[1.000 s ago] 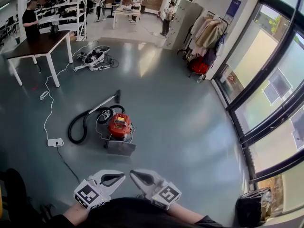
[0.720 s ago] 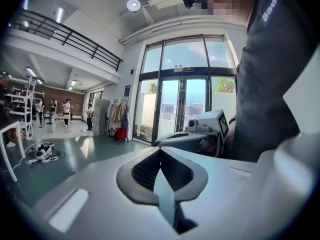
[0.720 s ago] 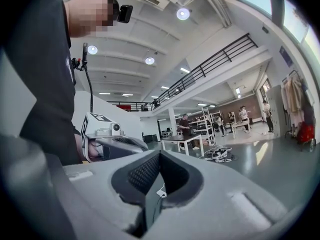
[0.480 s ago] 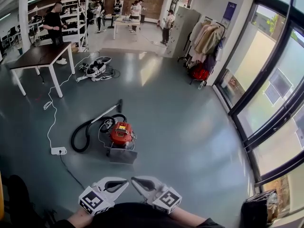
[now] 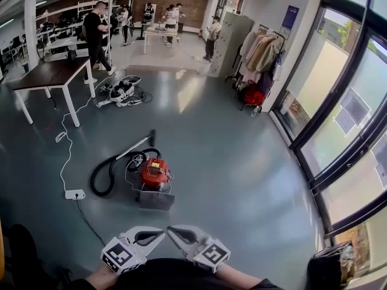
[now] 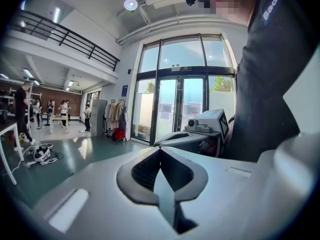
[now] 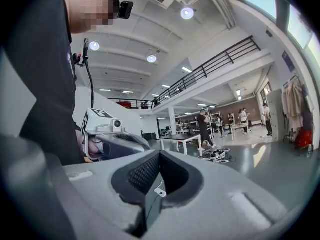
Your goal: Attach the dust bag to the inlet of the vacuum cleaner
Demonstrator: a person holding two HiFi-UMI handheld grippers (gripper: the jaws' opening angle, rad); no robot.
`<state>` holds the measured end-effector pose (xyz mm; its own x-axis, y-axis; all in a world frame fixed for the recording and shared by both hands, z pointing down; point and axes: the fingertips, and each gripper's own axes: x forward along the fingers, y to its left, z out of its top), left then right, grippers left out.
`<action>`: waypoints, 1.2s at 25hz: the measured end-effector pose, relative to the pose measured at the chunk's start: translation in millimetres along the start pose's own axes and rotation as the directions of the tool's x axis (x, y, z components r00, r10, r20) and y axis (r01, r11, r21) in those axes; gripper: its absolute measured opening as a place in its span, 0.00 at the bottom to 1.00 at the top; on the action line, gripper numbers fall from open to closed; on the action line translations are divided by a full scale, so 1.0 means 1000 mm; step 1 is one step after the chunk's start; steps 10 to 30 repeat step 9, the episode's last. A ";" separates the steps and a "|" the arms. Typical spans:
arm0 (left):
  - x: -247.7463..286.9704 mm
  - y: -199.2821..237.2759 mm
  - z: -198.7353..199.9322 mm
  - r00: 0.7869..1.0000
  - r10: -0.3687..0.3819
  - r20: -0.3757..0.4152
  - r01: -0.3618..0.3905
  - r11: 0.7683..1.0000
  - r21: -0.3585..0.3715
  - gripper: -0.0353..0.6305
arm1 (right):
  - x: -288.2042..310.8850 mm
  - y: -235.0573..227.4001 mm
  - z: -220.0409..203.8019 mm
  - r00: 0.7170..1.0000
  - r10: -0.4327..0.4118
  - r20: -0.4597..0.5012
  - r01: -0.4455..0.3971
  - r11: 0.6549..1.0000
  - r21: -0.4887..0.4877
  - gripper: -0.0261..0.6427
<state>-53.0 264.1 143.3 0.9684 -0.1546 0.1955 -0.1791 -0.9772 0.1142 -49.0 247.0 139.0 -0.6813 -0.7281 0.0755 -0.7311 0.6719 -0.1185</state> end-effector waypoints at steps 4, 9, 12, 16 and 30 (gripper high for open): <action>-0.005 -0.002 -0.001 1.000 -0.003 -0.008 0.003 1.000 0.004 0.08 | 0.002 0.005 0.003 1.000 0.005 -0.005 -0.005 1.000 -0.010 0.03; -0.008 -0.008 -0.004 1.000 -0.003 -0.015 0.003 1.000 0.006 0.08 | 0.001 0.013 0.001 1.000 0.013 -0.007 -0.013 1.000 -0.011 0.03; -0.008 -0.008 -0.004 1.000 -0.003 -0.015 0.003 1.000 0.006 0.08 | 0.001 0.013 0.001 1.000 0.013 -0.007 -0.013 1.000 -0.011 0.03; -0.008 -0.008 -0.004 1.000 -0.003 -0.015 0.003 1.000 0.006 0.08 | 0.001 0.013 0.001 1.000 0.013 -0.007 -0.013 1.000 -0.011 0.03; -0.008 -0.008 -0.004 1.000 -0.003 -0.015 0.003 1.000 0.006 0.08 | 0.001 0.013 0.001 1.000 0.013 -0.007 -0.013 1.000 -0.011 0.03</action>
